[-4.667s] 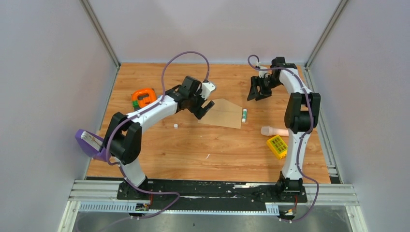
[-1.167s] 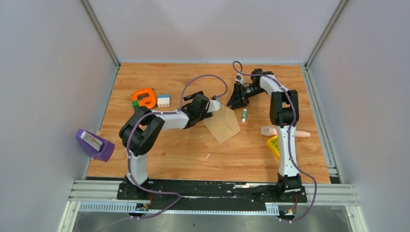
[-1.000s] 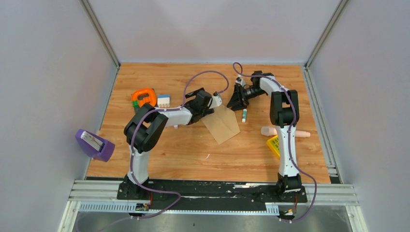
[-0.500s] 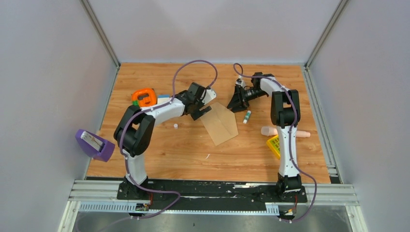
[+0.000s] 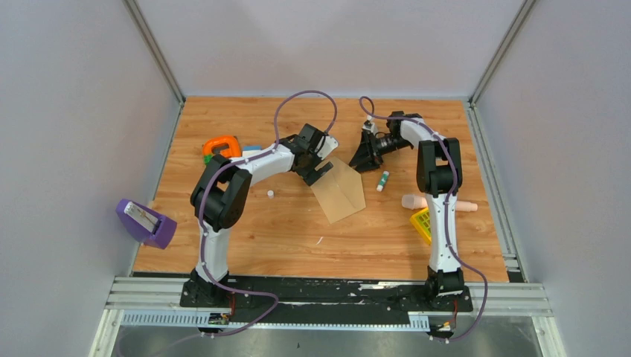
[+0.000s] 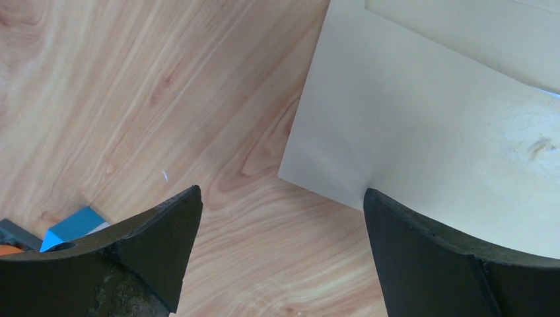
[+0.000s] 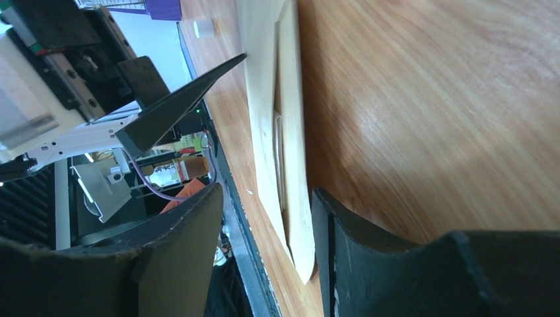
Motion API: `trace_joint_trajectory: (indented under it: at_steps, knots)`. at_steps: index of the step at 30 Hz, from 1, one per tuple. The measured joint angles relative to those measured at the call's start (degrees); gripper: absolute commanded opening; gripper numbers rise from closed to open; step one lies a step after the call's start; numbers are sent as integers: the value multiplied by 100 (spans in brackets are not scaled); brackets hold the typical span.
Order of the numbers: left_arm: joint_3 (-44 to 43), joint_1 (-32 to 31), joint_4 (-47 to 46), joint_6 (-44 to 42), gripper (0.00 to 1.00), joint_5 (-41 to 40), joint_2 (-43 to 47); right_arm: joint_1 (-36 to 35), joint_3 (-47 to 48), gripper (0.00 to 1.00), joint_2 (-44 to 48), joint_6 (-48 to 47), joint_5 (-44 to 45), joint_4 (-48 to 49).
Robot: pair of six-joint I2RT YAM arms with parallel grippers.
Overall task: Place the letter into the envelope and seal it
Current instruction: Seal the envelope flap on the envelope.
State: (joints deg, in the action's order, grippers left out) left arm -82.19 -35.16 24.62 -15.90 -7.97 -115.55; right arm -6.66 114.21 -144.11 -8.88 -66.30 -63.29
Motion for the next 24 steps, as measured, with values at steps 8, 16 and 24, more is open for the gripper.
trace_joint_trajectory:
  at_steps: [8,16,24]
  knots:
    - [-422,-70,160,140,100,-267,-330,0,0,53,31,-22,-61,-92]
    - [-564,-87,184,264,100,-494,-433,0,0,53,186,-61,-149,-210]
    - [-592,-149,219,321,100,-673,-452,-2,-205,52,470,-247,-369,-380]
